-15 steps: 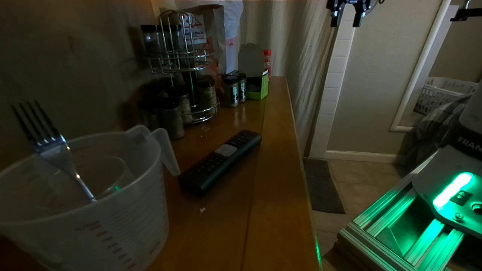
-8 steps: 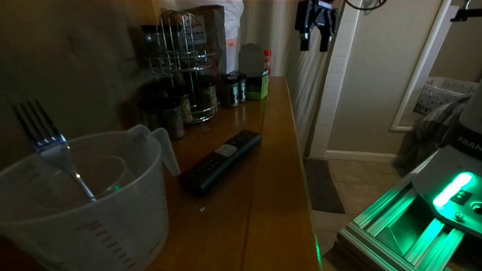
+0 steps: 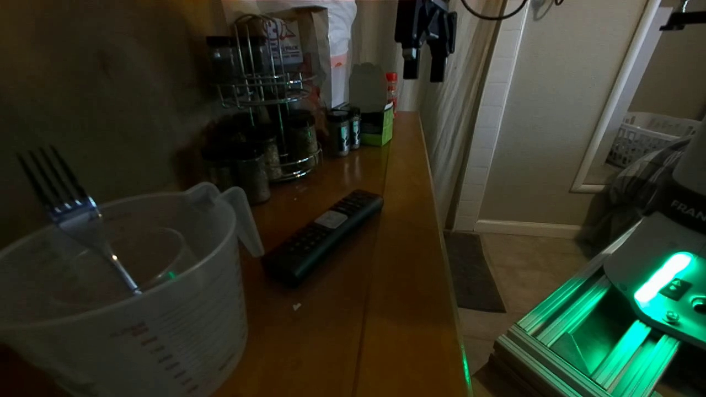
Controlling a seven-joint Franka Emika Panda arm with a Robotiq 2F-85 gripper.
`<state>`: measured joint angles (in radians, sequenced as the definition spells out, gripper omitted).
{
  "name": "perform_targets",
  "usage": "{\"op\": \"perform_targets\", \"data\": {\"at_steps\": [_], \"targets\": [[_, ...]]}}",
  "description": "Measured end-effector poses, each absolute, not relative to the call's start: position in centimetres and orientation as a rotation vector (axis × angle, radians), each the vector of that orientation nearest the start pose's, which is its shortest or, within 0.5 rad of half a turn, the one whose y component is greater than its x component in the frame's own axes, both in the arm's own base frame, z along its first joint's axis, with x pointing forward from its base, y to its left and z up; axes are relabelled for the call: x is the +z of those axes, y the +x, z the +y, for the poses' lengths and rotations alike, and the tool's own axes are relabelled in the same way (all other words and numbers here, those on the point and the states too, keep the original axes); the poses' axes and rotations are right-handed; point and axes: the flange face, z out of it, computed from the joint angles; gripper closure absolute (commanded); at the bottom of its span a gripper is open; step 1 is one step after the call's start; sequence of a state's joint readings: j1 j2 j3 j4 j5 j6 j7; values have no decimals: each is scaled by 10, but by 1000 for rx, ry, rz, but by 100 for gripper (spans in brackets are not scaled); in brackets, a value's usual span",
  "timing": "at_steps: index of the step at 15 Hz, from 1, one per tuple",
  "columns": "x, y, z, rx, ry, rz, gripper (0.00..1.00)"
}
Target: Pick up one container with a black lid and put it on the seasoning rack
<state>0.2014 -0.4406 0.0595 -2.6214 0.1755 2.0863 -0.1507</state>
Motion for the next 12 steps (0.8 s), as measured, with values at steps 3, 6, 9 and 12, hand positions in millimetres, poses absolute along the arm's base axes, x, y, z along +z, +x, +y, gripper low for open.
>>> {"op": "perform_targets", "data": {"at_steps": [3, 6, 9, 12], "targets": [[387, 364, 108, 151, -2979, -495, 0], [387, 367, 113, 118, -2991, -433, 0], [380, 372, 149, 13, -2976, -257, 0], [364, 364, 201, -30, -2959, -142, 0]]}}
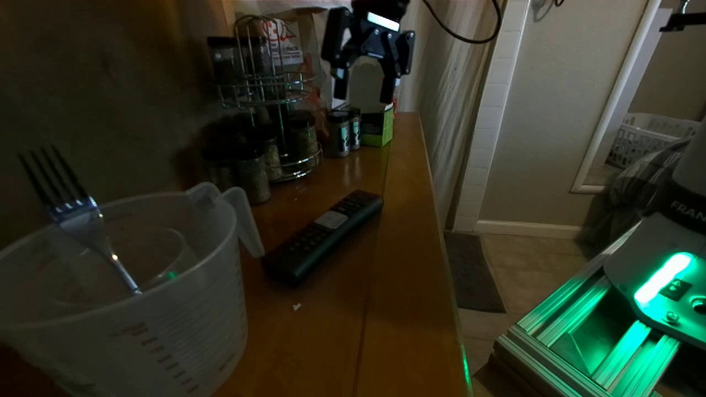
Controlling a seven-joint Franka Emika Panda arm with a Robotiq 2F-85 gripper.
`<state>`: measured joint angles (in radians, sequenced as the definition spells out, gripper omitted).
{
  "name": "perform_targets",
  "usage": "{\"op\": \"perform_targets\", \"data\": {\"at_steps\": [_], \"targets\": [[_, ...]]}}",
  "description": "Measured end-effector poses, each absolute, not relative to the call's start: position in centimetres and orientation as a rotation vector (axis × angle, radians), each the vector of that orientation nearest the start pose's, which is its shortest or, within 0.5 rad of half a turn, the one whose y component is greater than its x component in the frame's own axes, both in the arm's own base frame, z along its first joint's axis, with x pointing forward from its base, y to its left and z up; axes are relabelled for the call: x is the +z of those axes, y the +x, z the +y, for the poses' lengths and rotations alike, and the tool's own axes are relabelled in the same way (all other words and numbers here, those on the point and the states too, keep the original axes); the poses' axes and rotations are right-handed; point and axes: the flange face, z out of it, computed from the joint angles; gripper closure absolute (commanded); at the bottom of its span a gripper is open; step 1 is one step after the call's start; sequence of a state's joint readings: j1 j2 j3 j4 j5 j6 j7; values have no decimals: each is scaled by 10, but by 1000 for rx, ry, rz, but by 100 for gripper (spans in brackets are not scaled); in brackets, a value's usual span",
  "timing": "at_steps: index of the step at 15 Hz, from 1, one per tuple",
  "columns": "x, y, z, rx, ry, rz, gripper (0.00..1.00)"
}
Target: Pick up one container with a black lid and put it on the seasoning rack
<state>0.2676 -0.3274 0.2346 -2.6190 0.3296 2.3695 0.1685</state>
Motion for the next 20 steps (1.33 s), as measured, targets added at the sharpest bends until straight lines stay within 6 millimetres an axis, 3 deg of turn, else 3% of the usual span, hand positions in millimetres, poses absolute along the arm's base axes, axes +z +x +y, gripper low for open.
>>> {"op": "perform_targets", "data": {"at_steps": [2, 5, 7, 15, 20], "targets": [[351, 355, 236, -16, -2954, -130, 0], [334, 341, 284, 57, -2938, -258, 0], [328, 337, 304, 87, -2926, -324, 0], [326, 345, 312, 8, -2940, -483, 0], [326, 347, 334, -73, -2936, -638, 0]]}}
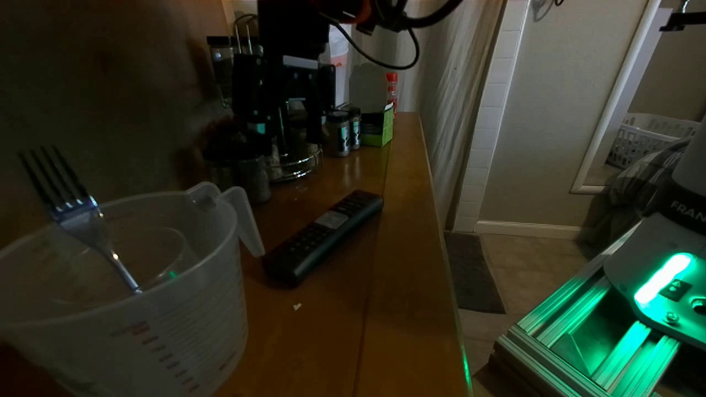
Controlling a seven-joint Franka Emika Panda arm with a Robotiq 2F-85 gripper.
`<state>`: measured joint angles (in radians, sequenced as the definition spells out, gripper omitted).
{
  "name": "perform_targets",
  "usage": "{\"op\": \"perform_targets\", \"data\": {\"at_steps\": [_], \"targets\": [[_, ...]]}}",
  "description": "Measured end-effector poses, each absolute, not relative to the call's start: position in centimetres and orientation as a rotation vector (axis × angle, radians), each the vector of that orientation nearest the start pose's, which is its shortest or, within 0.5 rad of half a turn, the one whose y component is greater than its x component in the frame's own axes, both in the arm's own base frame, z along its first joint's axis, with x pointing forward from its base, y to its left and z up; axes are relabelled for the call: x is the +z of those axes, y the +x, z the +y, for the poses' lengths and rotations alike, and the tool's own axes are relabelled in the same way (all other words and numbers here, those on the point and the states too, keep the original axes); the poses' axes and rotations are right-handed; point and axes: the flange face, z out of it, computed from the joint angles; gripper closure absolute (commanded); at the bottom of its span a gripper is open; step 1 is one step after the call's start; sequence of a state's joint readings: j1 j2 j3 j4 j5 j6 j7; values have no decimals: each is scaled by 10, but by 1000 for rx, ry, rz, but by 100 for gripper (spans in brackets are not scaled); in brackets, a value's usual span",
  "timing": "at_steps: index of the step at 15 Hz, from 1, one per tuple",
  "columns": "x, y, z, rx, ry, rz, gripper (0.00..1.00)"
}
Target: Pick up one container with a black lid and put it on the seasoning rack
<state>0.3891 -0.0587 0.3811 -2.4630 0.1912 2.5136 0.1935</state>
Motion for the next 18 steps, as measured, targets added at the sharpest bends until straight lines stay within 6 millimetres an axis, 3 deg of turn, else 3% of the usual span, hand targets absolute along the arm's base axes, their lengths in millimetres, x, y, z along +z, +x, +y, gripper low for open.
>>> {"op": "perform_targets", "data": {"at_steps": [10, 18], "targets": [[320, 345, 365, -435, -2886, -855, 0], [311, 330, 366, -640, -2907, -745, 13]]}}
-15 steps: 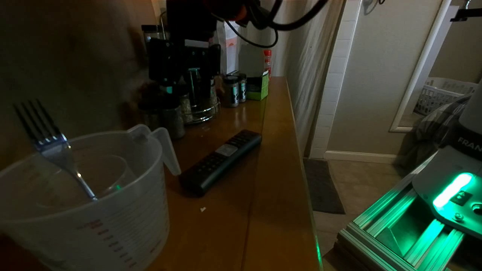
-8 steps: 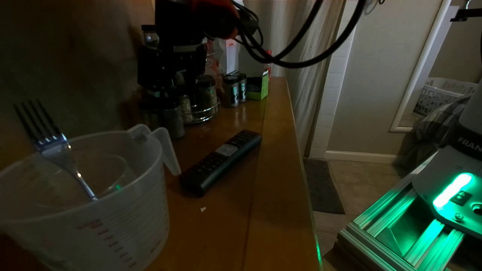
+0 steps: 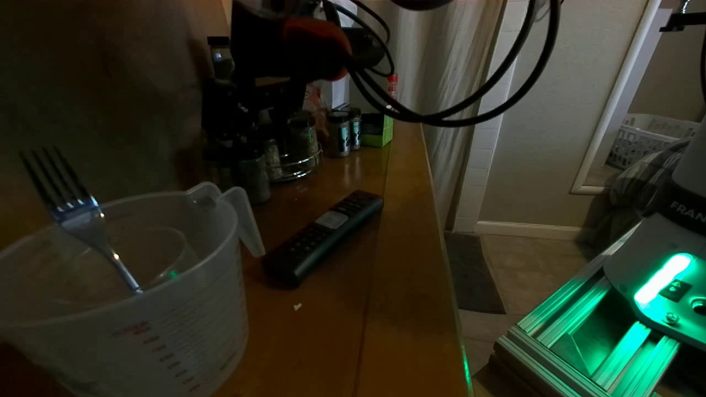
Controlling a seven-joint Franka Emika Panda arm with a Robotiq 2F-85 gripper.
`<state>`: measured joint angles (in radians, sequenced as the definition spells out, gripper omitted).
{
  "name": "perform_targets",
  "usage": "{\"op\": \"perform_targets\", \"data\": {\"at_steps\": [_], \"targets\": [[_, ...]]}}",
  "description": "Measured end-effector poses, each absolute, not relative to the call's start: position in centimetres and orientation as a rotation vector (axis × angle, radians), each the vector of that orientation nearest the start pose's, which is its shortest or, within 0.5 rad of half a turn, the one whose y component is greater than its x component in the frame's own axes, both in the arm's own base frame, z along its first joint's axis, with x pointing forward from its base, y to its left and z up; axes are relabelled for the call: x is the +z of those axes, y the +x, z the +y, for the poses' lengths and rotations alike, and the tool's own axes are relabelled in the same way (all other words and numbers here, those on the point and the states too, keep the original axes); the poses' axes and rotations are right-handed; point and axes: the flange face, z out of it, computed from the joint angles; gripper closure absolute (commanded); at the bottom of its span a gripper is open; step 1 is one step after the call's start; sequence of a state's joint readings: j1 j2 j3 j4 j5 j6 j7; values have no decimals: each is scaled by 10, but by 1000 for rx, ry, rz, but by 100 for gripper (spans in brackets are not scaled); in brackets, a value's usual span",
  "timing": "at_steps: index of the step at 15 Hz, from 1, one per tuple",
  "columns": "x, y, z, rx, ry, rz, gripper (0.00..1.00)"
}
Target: Pick up one container with a black lid and put it on the seasoning rack
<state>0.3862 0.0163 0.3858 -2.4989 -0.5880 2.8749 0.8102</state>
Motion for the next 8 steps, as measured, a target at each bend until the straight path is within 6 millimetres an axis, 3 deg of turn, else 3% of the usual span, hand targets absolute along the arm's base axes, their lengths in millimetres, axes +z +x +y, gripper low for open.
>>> {"op": "perform_targets", "data": {"at_steps": [5, 7, 8], "targets": [[306, 320, 367, -734, -2911, -661, 9], [303, 317, 365, -768, -2913, -610, 11], [302, 316, 365, -784, -2912, -588, 17]]}}
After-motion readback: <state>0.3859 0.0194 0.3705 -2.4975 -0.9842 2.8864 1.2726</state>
